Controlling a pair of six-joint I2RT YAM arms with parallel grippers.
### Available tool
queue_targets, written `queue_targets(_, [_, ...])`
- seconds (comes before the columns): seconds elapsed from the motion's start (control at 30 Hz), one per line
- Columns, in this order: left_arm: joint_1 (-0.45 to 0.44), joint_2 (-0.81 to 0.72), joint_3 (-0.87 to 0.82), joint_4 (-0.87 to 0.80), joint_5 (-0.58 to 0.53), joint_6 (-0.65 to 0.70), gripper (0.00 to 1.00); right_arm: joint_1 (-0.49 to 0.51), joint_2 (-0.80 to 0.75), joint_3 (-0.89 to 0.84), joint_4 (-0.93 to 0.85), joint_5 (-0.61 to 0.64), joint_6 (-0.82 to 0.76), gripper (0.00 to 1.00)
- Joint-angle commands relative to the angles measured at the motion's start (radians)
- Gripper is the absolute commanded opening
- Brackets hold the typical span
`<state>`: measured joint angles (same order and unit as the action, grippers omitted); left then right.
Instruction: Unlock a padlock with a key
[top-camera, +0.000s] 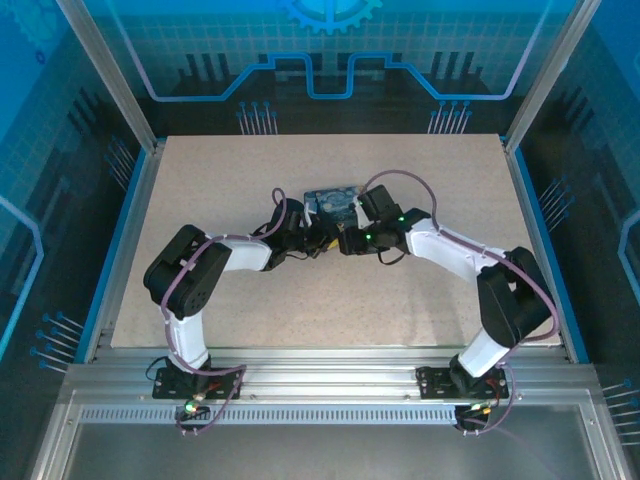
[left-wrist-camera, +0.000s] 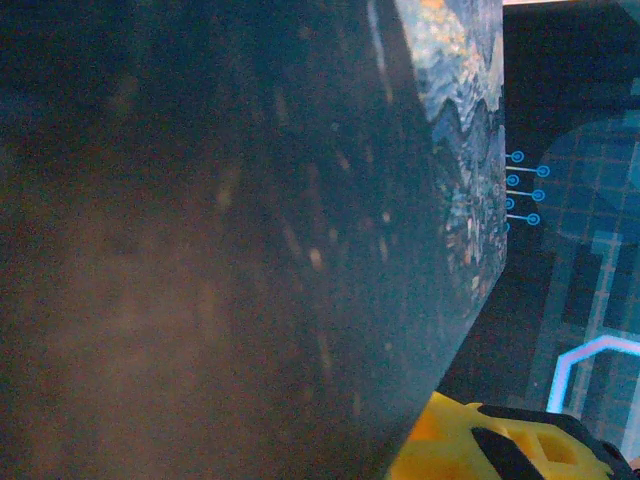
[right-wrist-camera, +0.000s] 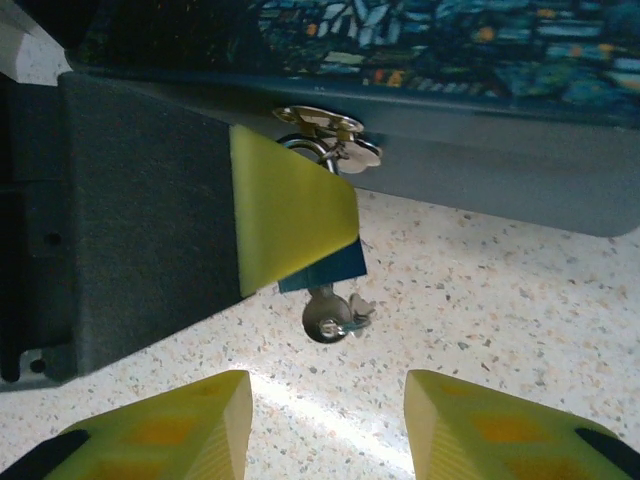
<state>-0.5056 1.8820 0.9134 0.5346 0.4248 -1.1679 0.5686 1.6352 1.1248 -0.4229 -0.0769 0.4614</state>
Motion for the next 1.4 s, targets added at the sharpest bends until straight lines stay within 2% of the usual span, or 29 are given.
queue_targets(0.0, [0.009,-0.052,0.032,-0.001,0.038,0.031,0.0,0.014,0.034,0.038,-0.031,0.029,-0.039,0.45])
queue_targets(1.17, [0.015,-0.05,0.025,0.017,0.057,0.017,0.0,0.052,0.115,0.138,-0.043,0.097,-0.101,0.29])
queue_targets(1.27, [0.016,-0.051,0.021,0.024,0.057,0.014,0.0,0.052,0.124,0.148,-0.045,0.098,-0.106,0.22])
queue_targets(1.37, [0.015,-0.053,0.015,0.027,0.056,0.013,0.0,0.052,0.125,0.144,-0.039,0.088,-0.106,0.08])
